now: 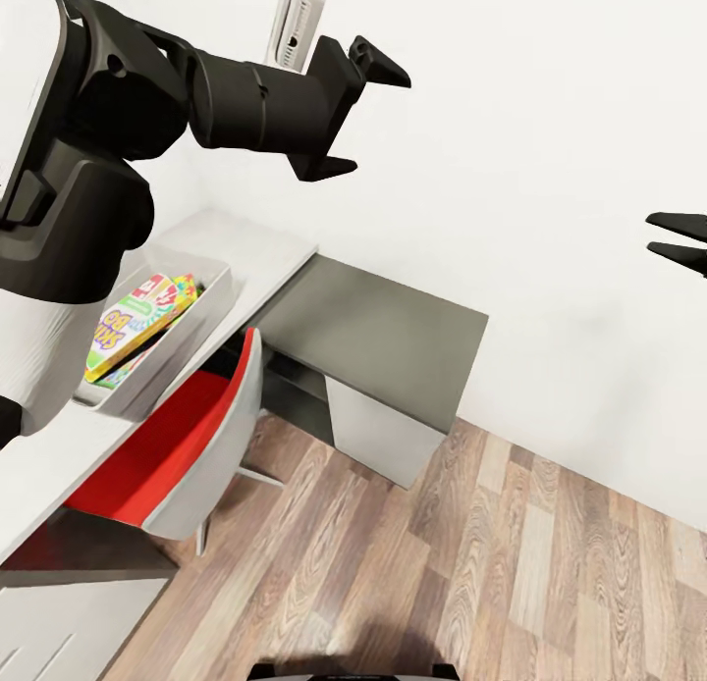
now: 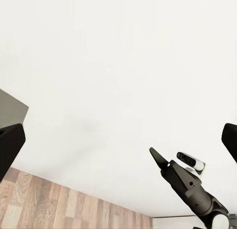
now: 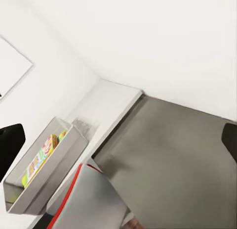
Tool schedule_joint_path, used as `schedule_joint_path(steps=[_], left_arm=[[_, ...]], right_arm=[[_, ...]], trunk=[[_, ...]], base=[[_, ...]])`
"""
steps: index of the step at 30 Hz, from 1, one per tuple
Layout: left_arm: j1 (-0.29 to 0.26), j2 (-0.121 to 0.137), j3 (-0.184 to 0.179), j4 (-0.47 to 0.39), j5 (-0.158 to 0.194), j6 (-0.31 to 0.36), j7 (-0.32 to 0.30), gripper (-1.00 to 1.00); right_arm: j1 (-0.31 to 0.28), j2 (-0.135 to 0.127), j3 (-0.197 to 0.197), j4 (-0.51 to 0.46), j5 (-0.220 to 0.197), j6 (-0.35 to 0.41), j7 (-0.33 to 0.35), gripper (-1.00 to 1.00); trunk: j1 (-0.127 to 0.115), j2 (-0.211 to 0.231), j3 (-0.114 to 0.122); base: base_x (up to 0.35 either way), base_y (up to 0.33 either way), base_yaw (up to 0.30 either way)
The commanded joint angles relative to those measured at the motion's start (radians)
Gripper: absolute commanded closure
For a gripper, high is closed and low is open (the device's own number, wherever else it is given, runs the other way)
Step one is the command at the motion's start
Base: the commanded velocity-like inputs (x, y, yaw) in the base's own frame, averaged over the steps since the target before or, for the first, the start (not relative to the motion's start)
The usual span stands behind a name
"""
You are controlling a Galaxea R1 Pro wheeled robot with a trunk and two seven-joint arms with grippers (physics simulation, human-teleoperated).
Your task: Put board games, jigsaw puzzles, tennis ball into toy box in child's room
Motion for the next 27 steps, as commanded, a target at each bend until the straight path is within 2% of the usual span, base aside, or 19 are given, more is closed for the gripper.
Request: schedule_joint_path(steps=[1, 8, 14, 16, 19, 21, 22, 24, 27], left_arm=[[-0.001, 0.001, -0.001, 0.000, 0.004, 0.002, 0.004, -1.00], [-0.001, 0.001, -0.001, -0.002, 0.004, 0.002, 0.004, -1.00], [-0.001, 0.002, -0.005, -0.005, 0.005, 0.001, 0.005, -1.00], [-0.001, 0.002, -0.014, -0.005, 0.005, 0.001, 0.005, -1.00], [-0.001, 0.002, -0.022, -0.005, 0.005, 0.001, 0.005, -1.00], [-0.001, 0.002, -0.040, -0.005, 0.005, 0.001, 0.005, -1.00], [-0.001, 0.002, -0.040, -0.005, 0.005, 0.001, 0.005, -1.00], [-0.001, 0.003, -0.054, -0.005, 0.005, 0.001, 0.005, -1.00], [-0.001, 0.003, -0.060, -0.005, 0.005, 0.001, 0.005, -1.00]], right_arm=[[-0.002, 0.000, 0.000, 0.001, 0.010, 0.004, 0.009, -1.00], [0.007, 0.009, 0.001, 0.002, 0.008, 0.004, 0.009, -1.00], [0.037, 0.028, 0.002, 0.006, -0.002, 0.004, 0.009, -1.00], [0.052, 0.045, 0.002, 0.007, -0.008, 0.004, 0.009, -1.00], [0.057, 0.055, 0.002, 0.007, -0.010, 0.004, 0.009, -1.00], [0.064, 0.077, 0.002, 0.008, -0.012, 0.004, 0.009, -1.00], [0.064, 0.077, 0.002, 0.008, -0.012, 0.004, 0.009, -1.00], [0.069, 0.096, 0.002, 0.009, -0.014, 0.004, 0.009, -1.00], [0.071, 0.103, 0.002, 0.009, -0.014, 0.004, 0.008, -1.00]], trunk=[[0.001, -0.002, -0.001], [0.001, -0.002, 0.002], [0.001, -0.002, 0.009], [0.001, -0.002, 0.012], [0.001, -0.002, 0.016], [0.001, -0.002, 0.019], [0.001, -0.002, 0.021], [0.001, -0.002, 0.024], [0.001, -0.002, 0.028]], base=[[0.000, 0.000, -0.117], [0.000, 0.000, -0.068], [0.000, 0.000, -0.027], [0.000, 0.000, -0.014], [0.000, 0.000, -0.011], [0.000, 0.000, -0.007], [0.000, 0.000, -0.006], [0.000, 0.000, -0.005], [0.000, 0.000, -0.004]])
